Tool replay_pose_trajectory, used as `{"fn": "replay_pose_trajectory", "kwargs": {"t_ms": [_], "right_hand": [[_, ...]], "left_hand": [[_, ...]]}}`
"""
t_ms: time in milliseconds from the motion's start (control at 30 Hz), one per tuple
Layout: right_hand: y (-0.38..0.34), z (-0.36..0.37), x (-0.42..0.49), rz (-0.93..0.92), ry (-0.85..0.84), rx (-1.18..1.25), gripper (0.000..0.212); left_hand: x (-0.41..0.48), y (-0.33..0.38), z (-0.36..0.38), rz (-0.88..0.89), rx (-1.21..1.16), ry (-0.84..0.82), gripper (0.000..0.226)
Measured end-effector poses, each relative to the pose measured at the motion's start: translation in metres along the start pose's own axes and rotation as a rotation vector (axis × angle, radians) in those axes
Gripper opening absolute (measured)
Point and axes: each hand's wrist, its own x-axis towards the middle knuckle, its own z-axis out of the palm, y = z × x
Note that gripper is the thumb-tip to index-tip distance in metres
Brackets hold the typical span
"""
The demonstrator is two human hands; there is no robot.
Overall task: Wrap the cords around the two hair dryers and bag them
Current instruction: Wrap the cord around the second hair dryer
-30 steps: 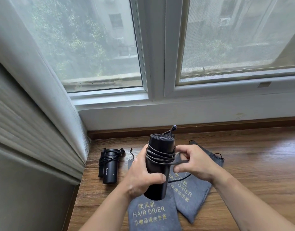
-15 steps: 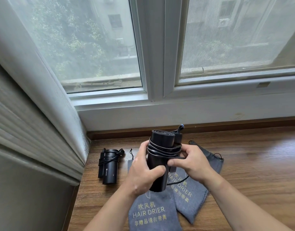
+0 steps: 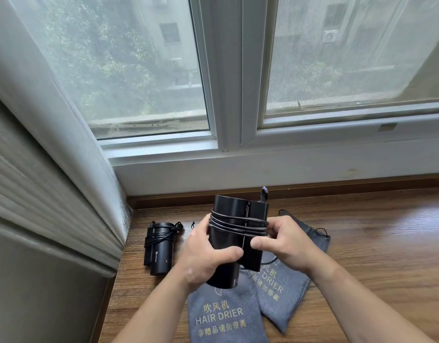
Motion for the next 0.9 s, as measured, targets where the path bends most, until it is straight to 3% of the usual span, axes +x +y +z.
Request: {"fn": "replay_pose_trajectory", "kwargs": {"t_ms": [100, 200, 300, 433, 633, 800, 900], "right_hand": [[-0.002, 0.005, 0.000, -0.014, 0.078, -0.110, 0.015], [0.002, 0.013, 0.002, -0.005, 0.214, -0.246, 0.013], [0.000, 0.025, 0.001, 0.002, 0.331, -0.300, 0.010], [-0.003, 0.031, -0.002, 0.001, 0.330, -0.323, 0.015], [-0.001, 0.011, -0.001, -0.054, 0.196, -0.391, 0.015], [0.008, -0.007, 0.005, -0.075, 0.084, -0.295, 0.040], [0.014, -0.011, 0.008, -0.062, 0.048, -0.222, 0.043]], "left_hand": [[-0.001, -0.006, 0.006, -0.019, -0.078, 0.082, 0.076], [-0.008, 0.003, 0.021, 0.049, 0.087, 0.216, 0.089], [-0.013, 0.010, 0.036, 0.093, 0.226, 0.277, 0.127], [-0.011, 0.007, 0.042, 0.123, 0.288, 0.295, 0.148], [-0.005, 0.005, 0.024, 0.105, 0.163, 0.177, 0.138], [-0.005, -0.006, 0.017, 0.075, -0.037, 0.022, 0.117], [-0.004, -0.010, 0.013, 0.080, -0.146, -0.065, 0.109]]}}
